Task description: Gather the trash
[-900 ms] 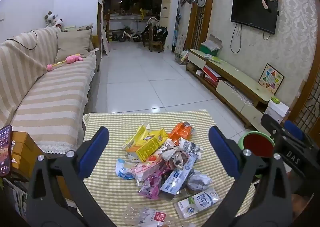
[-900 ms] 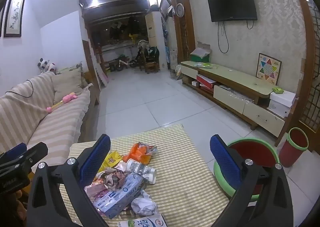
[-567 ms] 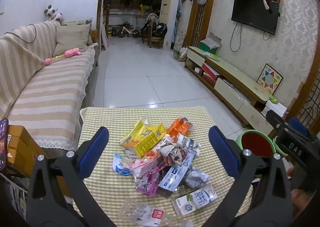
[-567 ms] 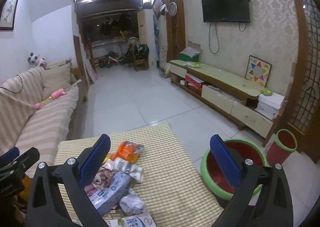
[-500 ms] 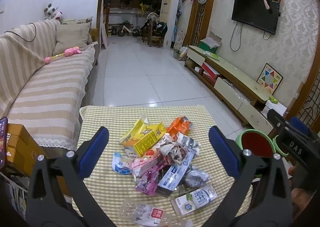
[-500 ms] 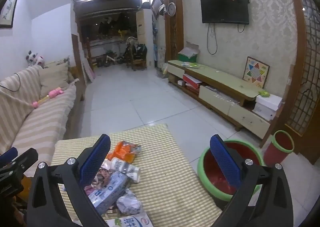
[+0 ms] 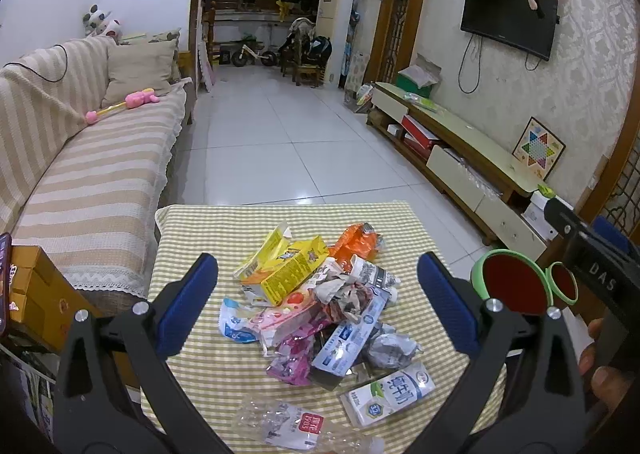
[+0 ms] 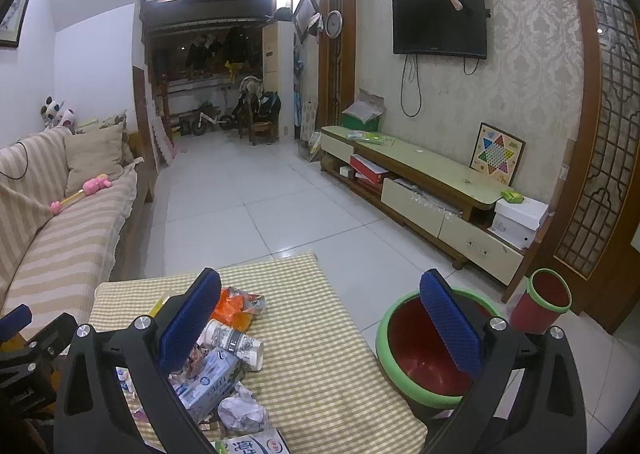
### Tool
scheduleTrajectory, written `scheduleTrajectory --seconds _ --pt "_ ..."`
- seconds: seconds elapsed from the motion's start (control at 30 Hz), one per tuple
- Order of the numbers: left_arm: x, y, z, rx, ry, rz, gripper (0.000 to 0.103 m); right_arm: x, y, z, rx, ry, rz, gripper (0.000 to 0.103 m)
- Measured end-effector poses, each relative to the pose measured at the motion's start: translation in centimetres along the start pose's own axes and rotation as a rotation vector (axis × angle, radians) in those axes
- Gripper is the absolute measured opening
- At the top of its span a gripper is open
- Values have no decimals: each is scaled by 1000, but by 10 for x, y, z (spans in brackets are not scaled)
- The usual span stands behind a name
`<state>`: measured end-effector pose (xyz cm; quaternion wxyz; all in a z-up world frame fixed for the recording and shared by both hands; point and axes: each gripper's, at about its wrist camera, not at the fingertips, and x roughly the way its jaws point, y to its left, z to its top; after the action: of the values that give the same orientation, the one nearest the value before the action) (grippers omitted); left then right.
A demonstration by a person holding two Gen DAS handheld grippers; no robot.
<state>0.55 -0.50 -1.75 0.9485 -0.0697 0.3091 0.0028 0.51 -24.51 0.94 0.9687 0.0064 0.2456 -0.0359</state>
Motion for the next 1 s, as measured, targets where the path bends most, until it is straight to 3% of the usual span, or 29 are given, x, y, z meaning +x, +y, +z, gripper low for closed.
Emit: scheduleTrajectory --seconds 1.0 --pt "-6 -2 5 1 -14 6 98 1 -1 -1 15 1 3 96"
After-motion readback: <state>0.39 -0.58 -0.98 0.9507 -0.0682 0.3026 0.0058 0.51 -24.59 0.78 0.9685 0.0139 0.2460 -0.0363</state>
